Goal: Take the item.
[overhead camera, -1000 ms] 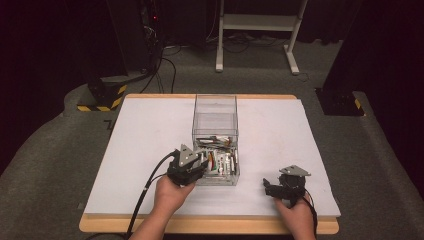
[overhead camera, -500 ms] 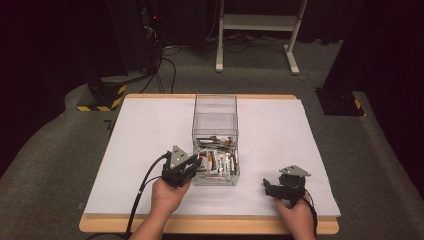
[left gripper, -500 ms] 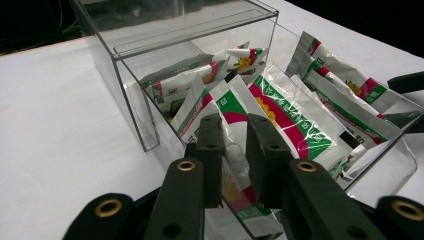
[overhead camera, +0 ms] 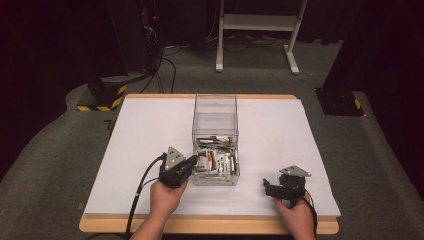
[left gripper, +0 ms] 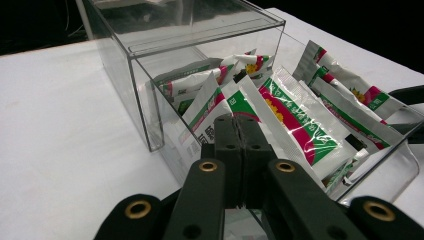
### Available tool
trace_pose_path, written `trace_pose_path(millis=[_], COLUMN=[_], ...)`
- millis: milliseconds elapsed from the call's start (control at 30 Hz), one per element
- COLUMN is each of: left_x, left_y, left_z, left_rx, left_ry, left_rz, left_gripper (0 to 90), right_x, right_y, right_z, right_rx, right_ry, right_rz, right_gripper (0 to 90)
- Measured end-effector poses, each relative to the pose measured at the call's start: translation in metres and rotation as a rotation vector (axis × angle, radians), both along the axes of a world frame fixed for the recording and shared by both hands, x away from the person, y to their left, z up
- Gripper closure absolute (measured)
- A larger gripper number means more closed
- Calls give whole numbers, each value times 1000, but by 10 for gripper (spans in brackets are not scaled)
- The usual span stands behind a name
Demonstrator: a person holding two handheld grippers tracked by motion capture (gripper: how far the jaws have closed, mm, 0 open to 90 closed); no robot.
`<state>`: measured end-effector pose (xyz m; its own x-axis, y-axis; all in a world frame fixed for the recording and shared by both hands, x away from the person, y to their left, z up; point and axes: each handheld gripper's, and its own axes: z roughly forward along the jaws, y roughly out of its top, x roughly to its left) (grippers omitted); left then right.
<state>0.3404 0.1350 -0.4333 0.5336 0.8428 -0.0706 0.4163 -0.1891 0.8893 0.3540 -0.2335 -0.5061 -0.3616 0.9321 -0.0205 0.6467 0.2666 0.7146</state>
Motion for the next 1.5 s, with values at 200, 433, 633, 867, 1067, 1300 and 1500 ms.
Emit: trace_pose_path(millis=[200,433,633,867,1067,1300,1500], left_x=[-2,-4,-5,-6,-6,-6,-7], left_y=[1,0,1,2,2,1,0], left_z=[0,3,7,9,10,13,14], left_rx=[-13,-18,-39,-44,-45,-61,-73], left_ry=[-15,-34,-49,-67,-74,-84,-93], left_rz=[3,10,14,20,21,17,6], left_gripper=[892,892,893,892,893,894,894], right_x=[0,0,0,0,0,-1,-1], right_y=[0,0,-1,0,0,0,0], right_z=[0,0,0,0,0,0,0], right_rx=[-1,0,-2,1,-1,0,-1], right_ry=[-2,-3,-4,-2,-3,-4,-6], right_rz=[2,3,6,2,1,-1,-1], right_gripper=[102,103,103,103,102,102,103])
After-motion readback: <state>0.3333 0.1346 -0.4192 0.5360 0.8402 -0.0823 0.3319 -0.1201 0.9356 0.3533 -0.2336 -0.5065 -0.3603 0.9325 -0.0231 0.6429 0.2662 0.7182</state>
